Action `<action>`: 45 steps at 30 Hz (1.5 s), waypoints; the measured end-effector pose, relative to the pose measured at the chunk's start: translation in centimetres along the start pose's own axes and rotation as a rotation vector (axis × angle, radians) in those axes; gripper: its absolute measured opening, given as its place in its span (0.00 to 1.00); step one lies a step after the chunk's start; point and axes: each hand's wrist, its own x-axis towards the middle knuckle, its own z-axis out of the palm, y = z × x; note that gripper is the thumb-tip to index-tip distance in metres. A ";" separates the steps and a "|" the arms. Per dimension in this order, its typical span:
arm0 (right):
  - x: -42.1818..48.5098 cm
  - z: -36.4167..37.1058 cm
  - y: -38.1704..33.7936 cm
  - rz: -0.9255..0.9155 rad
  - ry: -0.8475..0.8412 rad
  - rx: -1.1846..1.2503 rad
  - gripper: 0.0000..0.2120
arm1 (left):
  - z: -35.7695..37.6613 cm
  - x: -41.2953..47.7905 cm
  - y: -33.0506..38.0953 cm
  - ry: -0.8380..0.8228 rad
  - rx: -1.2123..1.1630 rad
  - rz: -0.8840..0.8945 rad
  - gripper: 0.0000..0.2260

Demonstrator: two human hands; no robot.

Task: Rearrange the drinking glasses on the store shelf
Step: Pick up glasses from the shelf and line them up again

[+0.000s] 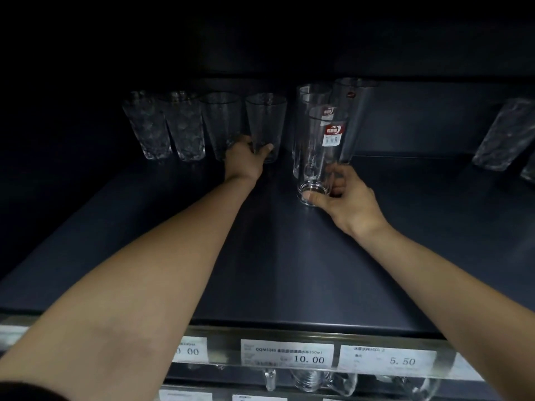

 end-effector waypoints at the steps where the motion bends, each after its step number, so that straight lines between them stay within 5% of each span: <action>1: 0.0 0.0 0.0 0.003 0.001 -0.004 0.31 | 0.0 0.0 0.0 0.003 0.004 0.000 0.18; 31: 0.1 -0.1 -0.2 -0.003 -0.010 -0.068 0.31 | 0.1 -0.2 -0.2 -0.027 -0.130 0.000 0.20; 38: -0.1 0.0 -0.3 0.023 -0.015 -0.093 0.31 | 0.2 -0.2 -0.7 -0.025 -0.101 -0.001 0.12; 45: -0.3 -0.3 -0.7 0.087 -0.012 -0.086 0.36 | -1.5 -2.8 -0.4 -0.012 0.017 0.012 0.19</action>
